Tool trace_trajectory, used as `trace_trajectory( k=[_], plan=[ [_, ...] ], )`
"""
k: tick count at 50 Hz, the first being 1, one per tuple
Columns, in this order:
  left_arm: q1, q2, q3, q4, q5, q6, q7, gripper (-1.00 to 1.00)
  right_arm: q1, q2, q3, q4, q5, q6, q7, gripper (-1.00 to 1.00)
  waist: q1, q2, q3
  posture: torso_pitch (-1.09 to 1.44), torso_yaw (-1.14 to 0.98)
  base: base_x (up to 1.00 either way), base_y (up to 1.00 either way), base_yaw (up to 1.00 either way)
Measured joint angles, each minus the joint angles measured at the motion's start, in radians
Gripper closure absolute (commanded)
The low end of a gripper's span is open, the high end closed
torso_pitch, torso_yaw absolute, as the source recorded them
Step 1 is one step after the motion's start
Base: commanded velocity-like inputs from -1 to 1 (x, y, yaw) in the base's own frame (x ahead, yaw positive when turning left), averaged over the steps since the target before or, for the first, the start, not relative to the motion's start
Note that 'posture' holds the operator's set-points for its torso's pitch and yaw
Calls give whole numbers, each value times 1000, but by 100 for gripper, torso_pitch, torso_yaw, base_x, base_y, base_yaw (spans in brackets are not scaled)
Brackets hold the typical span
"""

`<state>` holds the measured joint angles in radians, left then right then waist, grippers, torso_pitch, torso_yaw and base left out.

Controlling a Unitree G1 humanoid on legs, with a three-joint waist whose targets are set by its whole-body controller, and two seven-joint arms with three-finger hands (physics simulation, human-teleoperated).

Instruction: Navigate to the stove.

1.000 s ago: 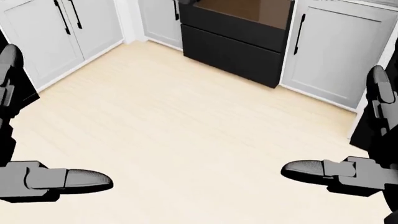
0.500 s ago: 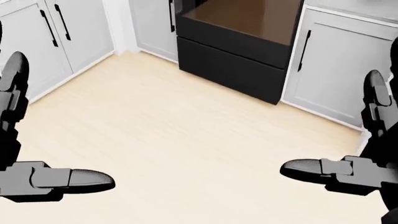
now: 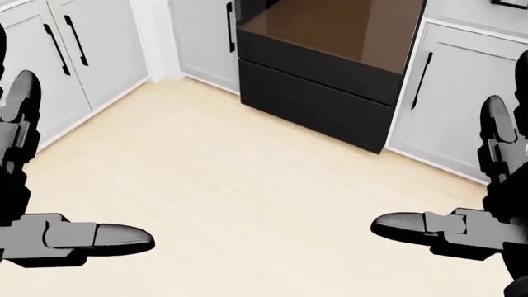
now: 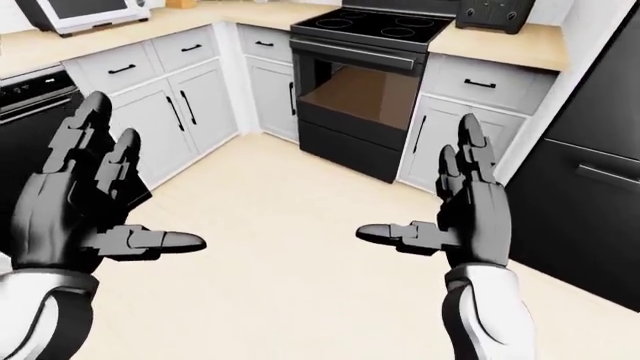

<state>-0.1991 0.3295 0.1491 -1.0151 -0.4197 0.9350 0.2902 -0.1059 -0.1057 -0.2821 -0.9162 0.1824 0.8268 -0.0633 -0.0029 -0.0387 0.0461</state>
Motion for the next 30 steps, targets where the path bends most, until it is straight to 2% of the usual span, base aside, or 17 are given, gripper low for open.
trace_trajectory(
  k=[2, 4, 7, 9, 11, 12, 14, 16, 20, 23, 25, 26, 28, 30],
  plan=[
    [-3, 0, 4, -3, 1, 6, -7, -100, -4, -1, 1, 0, -3, 6, -4, -100, -3, 2, -10, 0, 0, 25, 21, 0],
    [-9, 2, 12, -13, 5, 0, -7, -100, -11, -3, 2, -20, -1, 6, -5, -100, -5, 21, -11, 0, 0, 24, 22, 0],
    [-12, 8, 12, -24, 3, -12, -2, -100, -17, -8, 0, -39, 3, 1, -5, -100, -15, 65, -5, 0, 0, 21, 20, 0],
    [-14, 14, 12, -22, -3, -16, 3, -100, -24, -9, 1, -37, 2, 0, -5, -100, -10, 110, -14, 0, 0, 19, 20, 0],
    [-7, 19, 18, -3, -7, -10, 12, -100, -16, 4, 14, -26, 6, 9, -3, -100, 6, 101, 0, 0, 0, 20, 18, 0],
    [1, 20, 21, 4, -7, -3, 17, -100, -14, 3, 22, -18, 10, 19, 0, -100, 12, 107, 3, 0, 0, 19, 18, 0],
    [3, 23, 20, 7, -10, 4, 26, -100, -10, 0, 21, -10, 13, 25, 5, -100, 17, 103, -5, 0, 0, 18, 17, 0],
    [-1, 25, 17, -4, -12, -2, 27, -100, -12, -3, 11, -12, 9, 19, 5, -100, 16, 85, -13, 0, 0, 19, 15, 0],
    [-7, 22, 16, -18, -12, -14, 25, -100, -17, -3, 8, -25, 1, -5, 3, -100, 20, 41, -9, 0, 0, 18, 15, 0],
    [-6, 20, 16, -15, -5, -15, 23, -100, -19, -2, 10, -29, 5, -5, 5, -100, 24, -3, -11, 0, 0, 17, 16, 0],
    [-2, 12, 4, -9, -9, -13, 22, -100, -15, -6, 1, -21, 5, -1, 3, -100, 8, 13, -4, 0, 0, 15, 16, 0],
    [0, 13, -2, -4, -14, -8, 20, -100, -8, -4, -2, -12, 2, 1, 0, -100, 3, 10, -2, 0, 0, 12, 16, 0],
    [1, 15, -4, -1, -23, 0, 16, -100, -2, -3, -4, 3, -5, 5, -5, -100, -3, 3, -11, 0, 0, 11, 16, 0],
    [-4, 22, 3, -6, -27, -3, 20, -100, -7, -5, 1, 2, -10, 3, -7, -100, -2, 14, -16, 0, 0, 11, 16, 0]
  ],
)
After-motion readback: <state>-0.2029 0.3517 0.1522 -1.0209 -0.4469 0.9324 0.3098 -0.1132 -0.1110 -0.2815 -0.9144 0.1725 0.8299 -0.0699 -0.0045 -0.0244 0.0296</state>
